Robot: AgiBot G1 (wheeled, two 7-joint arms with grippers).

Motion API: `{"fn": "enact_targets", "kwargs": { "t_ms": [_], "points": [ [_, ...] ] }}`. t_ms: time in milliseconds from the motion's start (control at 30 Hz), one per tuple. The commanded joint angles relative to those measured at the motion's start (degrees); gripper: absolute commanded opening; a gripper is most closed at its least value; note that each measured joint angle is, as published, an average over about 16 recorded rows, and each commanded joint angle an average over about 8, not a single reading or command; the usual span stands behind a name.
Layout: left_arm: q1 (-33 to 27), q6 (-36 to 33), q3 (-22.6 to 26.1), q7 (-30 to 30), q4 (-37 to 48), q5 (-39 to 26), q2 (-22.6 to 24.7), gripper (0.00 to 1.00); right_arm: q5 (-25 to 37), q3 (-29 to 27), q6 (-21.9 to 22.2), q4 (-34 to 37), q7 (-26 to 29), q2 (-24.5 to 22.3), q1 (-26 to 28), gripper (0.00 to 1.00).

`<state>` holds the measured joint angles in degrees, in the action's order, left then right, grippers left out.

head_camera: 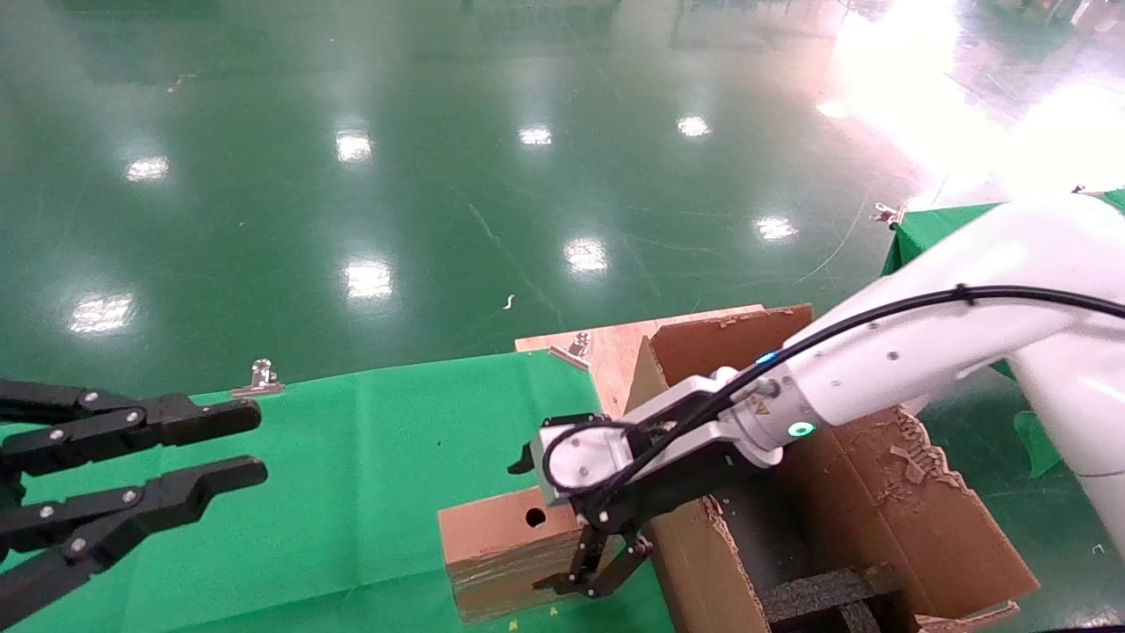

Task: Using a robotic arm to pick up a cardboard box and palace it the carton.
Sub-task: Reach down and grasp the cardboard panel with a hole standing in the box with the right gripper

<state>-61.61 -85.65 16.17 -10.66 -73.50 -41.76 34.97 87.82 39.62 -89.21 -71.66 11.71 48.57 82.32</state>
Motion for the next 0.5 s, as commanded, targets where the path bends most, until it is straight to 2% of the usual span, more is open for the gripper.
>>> {"fn": "enact_targets", "kwargs": {
  "t_ms": [33, 100, 233, 267, 367, 500],
  "points": [
    [0.00, 0.00, 0.01, 0.00, 0.00, 0.01, 0.00, 0.00, 2.34, 1.50, -0.22, 0.26, -0.52, 1.09, 1.05, 1.00],
    [0.00, 0.01, 0.02, 0.01, 0.00, 0.01, -0.01, 0.02, 4.24, 2.90, -0.26, -0.07, -0.91, 1.89, 1.87, 1.00],
    [-0.01, 0.01, 0.03, 0.02, 0.00, 0.02, -0.01, 0.50, 6.76, 4.94, 0.05, -0.68, -1.43, 3.01, 2.91, 0.98],
    [-0.01, 0.02, 0.04, 0.02, 0.00, 0.03, -0.02, 0.63, 7.05, 5.22, 0.14, -0.75, -1.49, 3.18, 3.02, 0.89],
    [0.00, 0.02, 0.03, 0.03, 0.01, -0.01, -0.02, 0.98, 8.00, 6.02, 0.36, -0.80, -1.71, 3.68, 3.38, 0.51],
    [0.01, 0.04, 0.02, 0.03, 0.02, -0.04, -0.03, 1.00, 8.48, 6.48, 0.46, -0.66, -1.82, 4.01, 3.59, 0.03]
  ]
}}
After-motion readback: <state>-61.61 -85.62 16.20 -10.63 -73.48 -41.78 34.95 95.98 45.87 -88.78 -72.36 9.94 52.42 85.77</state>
